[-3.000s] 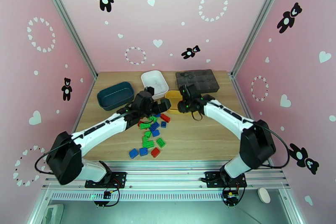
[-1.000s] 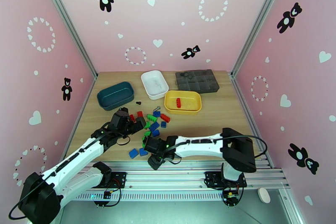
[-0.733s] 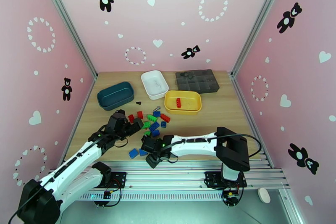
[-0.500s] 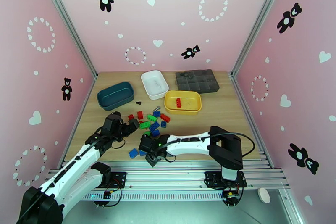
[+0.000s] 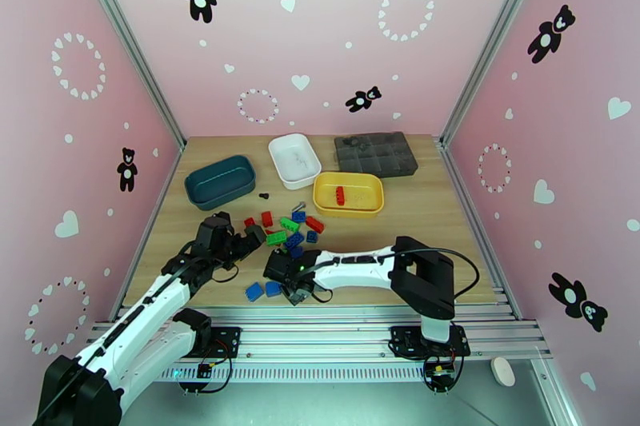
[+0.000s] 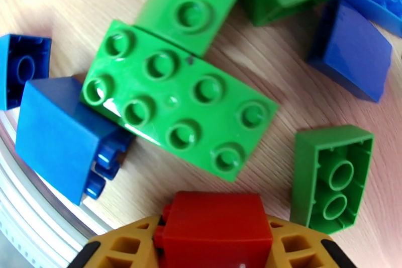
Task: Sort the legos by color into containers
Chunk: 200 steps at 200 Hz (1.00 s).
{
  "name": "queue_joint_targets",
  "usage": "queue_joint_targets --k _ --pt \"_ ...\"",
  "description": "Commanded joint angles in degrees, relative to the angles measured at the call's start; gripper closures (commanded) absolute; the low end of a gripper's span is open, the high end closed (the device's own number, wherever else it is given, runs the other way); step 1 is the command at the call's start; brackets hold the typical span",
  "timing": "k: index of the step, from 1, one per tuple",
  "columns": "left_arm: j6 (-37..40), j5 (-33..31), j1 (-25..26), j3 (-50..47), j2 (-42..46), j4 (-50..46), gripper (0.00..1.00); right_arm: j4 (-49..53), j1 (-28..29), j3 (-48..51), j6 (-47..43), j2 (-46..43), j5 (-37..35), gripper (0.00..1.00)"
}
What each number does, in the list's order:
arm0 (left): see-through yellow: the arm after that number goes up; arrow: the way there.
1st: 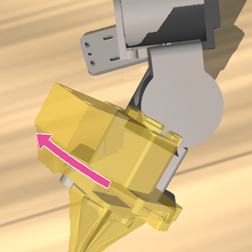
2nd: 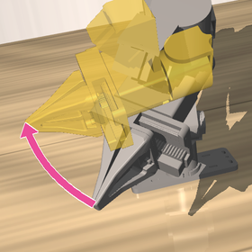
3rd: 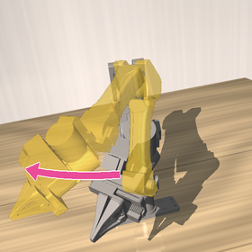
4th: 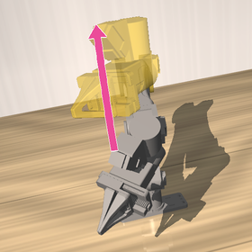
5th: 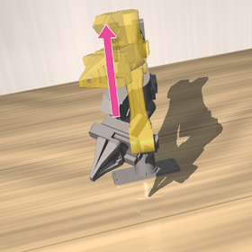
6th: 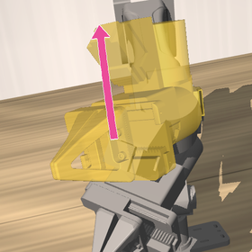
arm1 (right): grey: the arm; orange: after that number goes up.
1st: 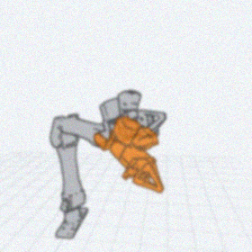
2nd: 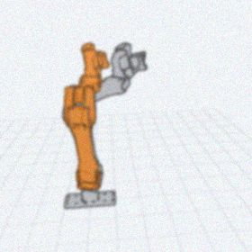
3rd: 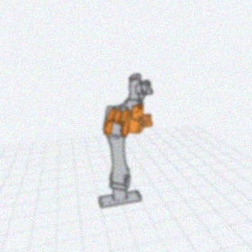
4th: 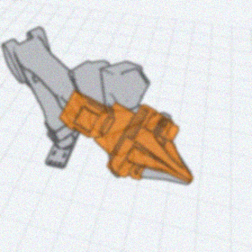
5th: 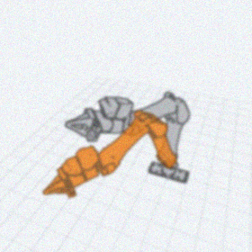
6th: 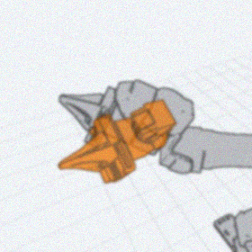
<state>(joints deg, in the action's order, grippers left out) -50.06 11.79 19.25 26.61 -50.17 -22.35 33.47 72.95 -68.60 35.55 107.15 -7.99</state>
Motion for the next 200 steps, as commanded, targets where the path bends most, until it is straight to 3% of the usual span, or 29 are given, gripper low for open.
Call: queue_joint_targets --k 1,47,88,148,200 --pt "0.0 3.7 -0.3 0.3 -1.3 3.5 0.02 1.5 -1.9 1.7 -0.4 -6.0 -0.3 0.62" --pt "0.2 7.4 1.1 3.5 -5.6 8.4 0.02 0.1 -10.1 4.0 -3.5 -14.1 1.0 0.63" --pt "0.5 6.9 7.3 9.0 -13.0 12.7 0.02 -3.5 -21.4 3.2 -5.7 -16.4 5.8 0.63" --pt "1.3 8.6 13.2 21.3 -27.6 17.4 0.02 -4.2 -37.5 -4.3 -7.4 -12.7 10.3 0.64" --pt "2.3 10.0 16.2 30.8 -37.5 18.1 0.03 -2.2 -44.3 -10.7 -8.0 -6.3 8.4 0.58"
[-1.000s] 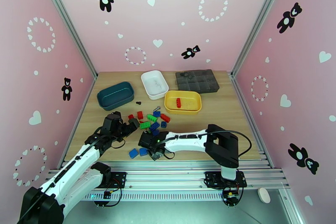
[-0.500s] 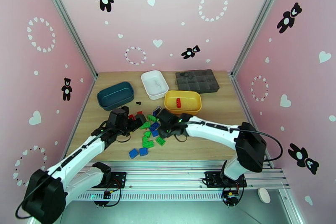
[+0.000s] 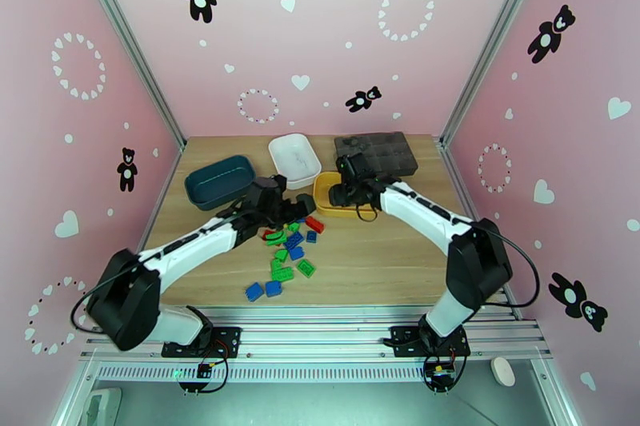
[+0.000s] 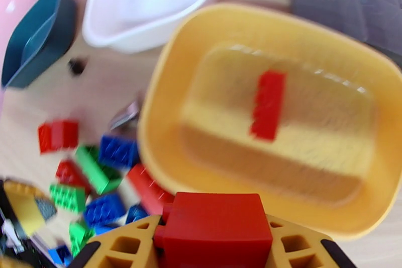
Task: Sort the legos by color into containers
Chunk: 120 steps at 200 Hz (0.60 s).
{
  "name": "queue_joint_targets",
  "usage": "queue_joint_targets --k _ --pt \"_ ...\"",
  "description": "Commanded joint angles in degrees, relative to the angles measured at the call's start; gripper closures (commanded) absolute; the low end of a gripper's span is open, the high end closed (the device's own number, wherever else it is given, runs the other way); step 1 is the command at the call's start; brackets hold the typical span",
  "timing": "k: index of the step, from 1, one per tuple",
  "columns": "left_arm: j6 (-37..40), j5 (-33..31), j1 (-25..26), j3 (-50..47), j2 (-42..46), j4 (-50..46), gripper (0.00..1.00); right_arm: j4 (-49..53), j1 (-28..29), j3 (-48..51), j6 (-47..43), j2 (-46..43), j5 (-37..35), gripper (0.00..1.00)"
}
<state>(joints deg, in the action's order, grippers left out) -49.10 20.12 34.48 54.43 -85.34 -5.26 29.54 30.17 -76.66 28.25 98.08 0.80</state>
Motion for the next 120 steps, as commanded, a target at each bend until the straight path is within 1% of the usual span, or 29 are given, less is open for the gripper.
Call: queue_joint_targets --k 1,18,32,52,84,120 --pt "1.4 1.7 1.0 3.1 -2.4 1.0 0.03 1.7 -1.6 -2.7 -0.7 2.8 -0.5 0.58" --pt "1.1 1.5 1.0 3.2 -3.0 1.3 0.03 2.3 -2.8 -3.8 -0.9 3.8 -0.7 0.52" --pt "1.2 0.8 1.0 2.9 -2.8 1.0 0.03 3.0 -3.0 -4.5 -1.4 4.0 -1.4 0.43" --pt "1.8 -0.9 1.0 2.1 -1.3 -0.4 0.03 3.5 -3.0 -4.8 -2.0 3.3 -1.8 0.34" --pt "3.2 -5.1 1.0 0.9 2.1 -4.2 0.03 3.9 -2.7 -4.2 -2.8 1.2 -1.2 0.32" --pt "6.4 -12.7 1.1 1.3 6.3 -12.5 0.04 5.0 0.1 -3.7 -4.1 -1.7 -2.7 0.36"
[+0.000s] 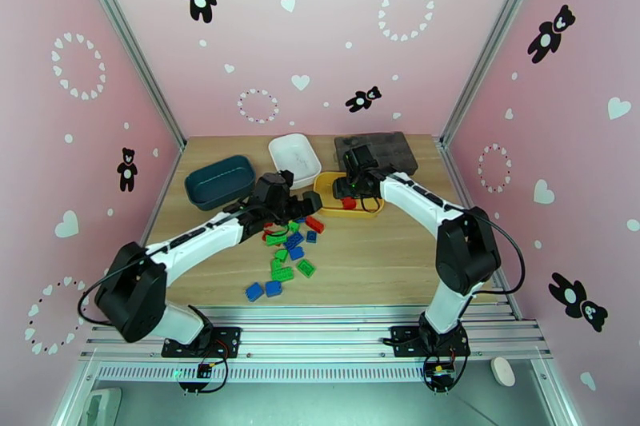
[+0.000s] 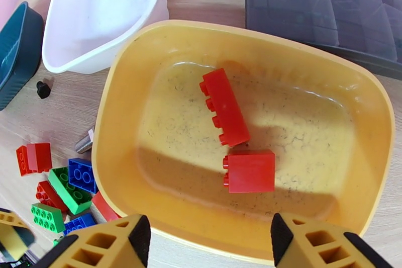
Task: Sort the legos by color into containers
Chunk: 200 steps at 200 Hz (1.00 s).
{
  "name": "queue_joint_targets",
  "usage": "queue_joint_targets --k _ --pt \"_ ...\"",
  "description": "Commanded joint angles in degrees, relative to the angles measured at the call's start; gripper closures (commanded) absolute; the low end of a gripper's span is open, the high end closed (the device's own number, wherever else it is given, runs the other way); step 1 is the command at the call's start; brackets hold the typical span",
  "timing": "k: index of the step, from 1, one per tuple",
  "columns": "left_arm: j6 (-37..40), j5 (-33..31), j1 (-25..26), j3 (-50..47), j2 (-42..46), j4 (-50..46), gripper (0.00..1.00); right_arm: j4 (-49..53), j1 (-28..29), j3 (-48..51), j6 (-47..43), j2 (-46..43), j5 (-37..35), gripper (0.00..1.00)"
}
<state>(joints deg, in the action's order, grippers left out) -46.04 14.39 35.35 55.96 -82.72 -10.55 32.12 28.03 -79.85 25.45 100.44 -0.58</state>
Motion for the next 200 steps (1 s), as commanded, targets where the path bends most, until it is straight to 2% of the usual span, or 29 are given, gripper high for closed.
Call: queue_joint_targets --k 1,59,94,109,163,200 --pt "3.4 -7.3 0.2 -0.2 3.8 -7.5 0.05 2.5 2.3 -0.6 -1.4 -4.1 -1.4 0.36" --pt "6.6 -23.2 -0.4 0.4 8.8 -22.9 0.08 3.5 10.5 -0.2 -2.5 -6.2 -5.0 0.39" --pt "6.1 -27.1 -3.0 -2.4 11.4 -25.7 0.09 3.2 16.1 -2.8 -1.8 -3.5 -4.5 0.35" --pt "5.4 -25.6 -5.8 -5.3 13.5 -24.3 0.09 3.1 18.1 -5.0 -1.5 -1.0 -4.1 0.33" --pt "2.0 -12.8 -19.7 -18.1 21.4 -15.8 0.03 3.9 23.6 -18.6 -0.6 13.2 -1.6 0.30" --pt "0.1 -8.5 -25.6 -22.6 25.9 -13.4 0.02 4.5 25.1 -28.4 1.4 22.9 0.6 0.29"
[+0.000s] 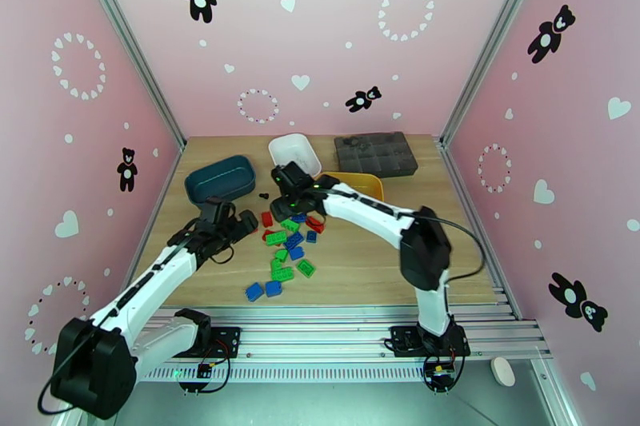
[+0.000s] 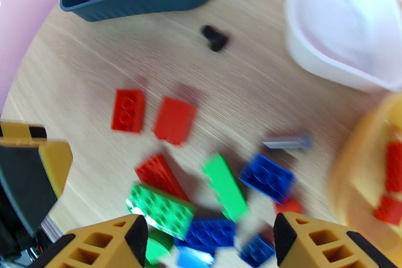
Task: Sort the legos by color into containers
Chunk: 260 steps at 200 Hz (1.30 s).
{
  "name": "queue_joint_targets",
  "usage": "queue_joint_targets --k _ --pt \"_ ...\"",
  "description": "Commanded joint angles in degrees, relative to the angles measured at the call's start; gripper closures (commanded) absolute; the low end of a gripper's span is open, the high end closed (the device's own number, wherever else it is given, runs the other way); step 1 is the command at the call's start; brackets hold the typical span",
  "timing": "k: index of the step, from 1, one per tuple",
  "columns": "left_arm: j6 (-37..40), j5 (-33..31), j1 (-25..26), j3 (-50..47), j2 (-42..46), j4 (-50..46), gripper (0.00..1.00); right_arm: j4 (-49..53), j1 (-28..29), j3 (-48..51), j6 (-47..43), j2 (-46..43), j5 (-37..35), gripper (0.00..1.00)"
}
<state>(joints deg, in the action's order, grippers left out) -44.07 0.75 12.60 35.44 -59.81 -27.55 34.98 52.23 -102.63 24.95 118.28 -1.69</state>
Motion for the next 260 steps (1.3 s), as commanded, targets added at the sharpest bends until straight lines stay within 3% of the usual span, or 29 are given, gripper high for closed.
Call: queue_joint_targets --k 1,54,185,260 --pt "-1.9 5.2 -2.9 -2.2 3.1 3.7 0.02 1.6 1.0 -5.8 2.0 5.3 1.7 0.29" --pt "-2.3 8.3 -7.6 -5.4 7.5 3.6 0.02 2.7 2.7 -15.2 5.0 15.5 1.1 0.30" --pt "-2.7 9.1 -8.1 -8.6 9.2 3.6 0.02 5.7 3.2 -23.6 6.4 25.8 -1.7 0.44" --pt "-1.7 11.5 -8.1 -8.1 8.3 3.8 0.02 5.7 3.2 -23.8 6.6 24.8 -3.2 0.68"
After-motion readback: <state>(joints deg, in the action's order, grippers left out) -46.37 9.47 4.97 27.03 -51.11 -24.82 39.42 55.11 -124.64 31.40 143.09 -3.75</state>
